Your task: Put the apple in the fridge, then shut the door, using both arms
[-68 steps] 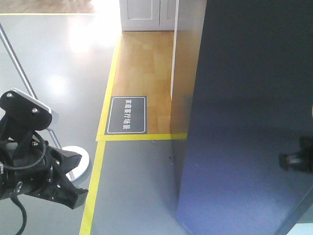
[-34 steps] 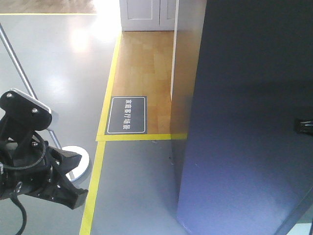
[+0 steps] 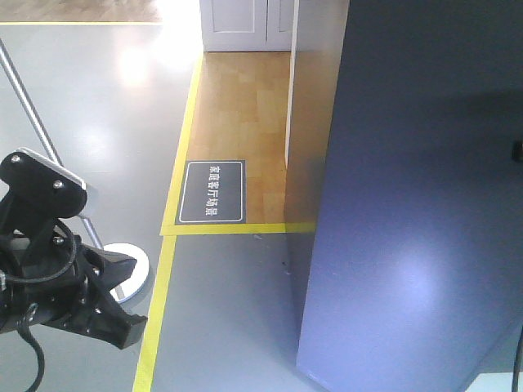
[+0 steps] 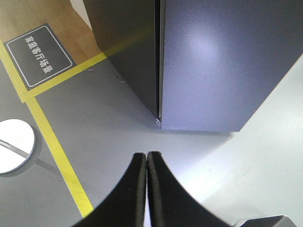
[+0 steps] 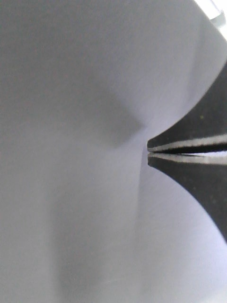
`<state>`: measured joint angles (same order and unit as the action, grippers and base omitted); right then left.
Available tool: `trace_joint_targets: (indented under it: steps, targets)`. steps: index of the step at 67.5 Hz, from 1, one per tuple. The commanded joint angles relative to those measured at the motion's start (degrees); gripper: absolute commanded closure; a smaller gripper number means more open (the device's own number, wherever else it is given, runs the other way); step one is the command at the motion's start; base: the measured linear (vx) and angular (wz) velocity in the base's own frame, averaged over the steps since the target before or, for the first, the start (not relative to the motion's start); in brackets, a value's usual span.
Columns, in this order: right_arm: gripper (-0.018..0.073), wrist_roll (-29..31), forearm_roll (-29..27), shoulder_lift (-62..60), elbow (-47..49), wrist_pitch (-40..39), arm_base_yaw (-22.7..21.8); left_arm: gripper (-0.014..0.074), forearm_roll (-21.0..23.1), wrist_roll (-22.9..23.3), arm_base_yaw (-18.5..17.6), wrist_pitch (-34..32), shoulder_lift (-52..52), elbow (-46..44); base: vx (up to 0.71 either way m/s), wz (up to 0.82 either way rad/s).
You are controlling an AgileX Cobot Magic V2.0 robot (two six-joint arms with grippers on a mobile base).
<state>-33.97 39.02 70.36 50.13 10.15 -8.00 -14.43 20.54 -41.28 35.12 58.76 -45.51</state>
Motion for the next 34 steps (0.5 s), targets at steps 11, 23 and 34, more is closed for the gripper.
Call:
trace_joint_targets:
  steps: [11, 23, 34]
  targets:
    - [0.0563, 0.56, 0.48, 6.59, 9.97, -4.49, -0.66, 0.0603, -0.4, 0.72, 0.07, -3.13, -0.89, -1.37, 0.0, 0.0]
    - [0.0563, 0.67, 0.48, 12.87, 17.33, -3.73, -0.66, 0.0603, -0.4, 0.72, 0.07, -3.13, -0.89, -1.37, 0.0, 0.0]
    - [0.0563, 1.15, 0.43, 17.77, 22.98, -2.86, -1.45, 0.0603, -0.4, 0.72, 0.07, -3.13, -0.89, -1.37, 0.0, 0.0]
